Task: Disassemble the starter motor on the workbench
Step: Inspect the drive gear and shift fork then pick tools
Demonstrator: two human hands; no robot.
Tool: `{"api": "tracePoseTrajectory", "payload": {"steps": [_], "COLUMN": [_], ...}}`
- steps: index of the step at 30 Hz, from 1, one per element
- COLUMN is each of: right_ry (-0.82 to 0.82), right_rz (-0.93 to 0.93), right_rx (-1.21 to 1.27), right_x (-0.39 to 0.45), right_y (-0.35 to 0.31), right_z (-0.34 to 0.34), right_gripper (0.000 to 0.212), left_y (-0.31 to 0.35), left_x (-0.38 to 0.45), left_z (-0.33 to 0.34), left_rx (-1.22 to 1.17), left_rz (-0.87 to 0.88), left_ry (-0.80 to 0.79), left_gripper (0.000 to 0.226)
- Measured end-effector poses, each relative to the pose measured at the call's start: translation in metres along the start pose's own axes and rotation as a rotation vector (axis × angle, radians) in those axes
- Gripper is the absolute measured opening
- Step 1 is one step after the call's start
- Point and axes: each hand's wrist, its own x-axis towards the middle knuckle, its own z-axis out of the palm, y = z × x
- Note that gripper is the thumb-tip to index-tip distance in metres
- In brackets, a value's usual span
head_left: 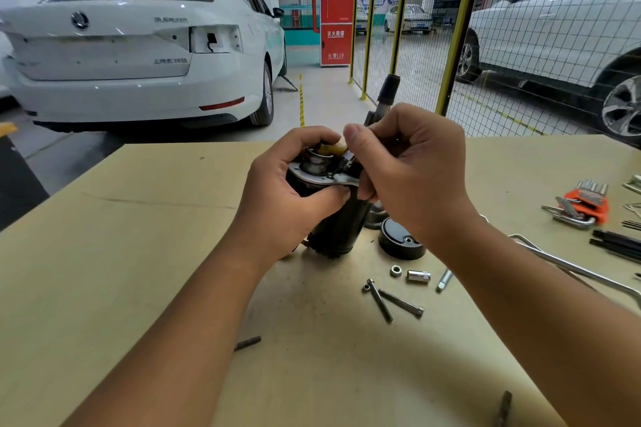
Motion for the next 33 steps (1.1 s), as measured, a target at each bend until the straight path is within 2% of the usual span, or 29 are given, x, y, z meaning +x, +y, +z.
{"api": "tracePoseTrajectory", "payload": {"steps": [11,24,33], "right_ry": [-0.092,-0.053,-0.062], "right_rz": [0.002,-0.018,-0.017], "right_rx": [0.020,0.111,0.088], "right_x": [0.0040,0.0013,0.0004], "right_y": [-0.0027,0.0007,-0.0013], "right_z": [-0.0041,-0.0043,-0.0021], "right_gripper": [0.026,0.024,0.020], "left_y": [0.0018,0.0023,-0.0008], "left_x": [-0.0021,-0.0014,0.0002], "left_z": [-0.0004,-0.0004,0.0008], "left_rx": [-0.019,-0.017,-0.037], "left_rz": [0.019,0.028,0.016], "left_ry": [-0.001,-0.001,-0.009], "left_gripper": [0.054,0.053,0.052]}}
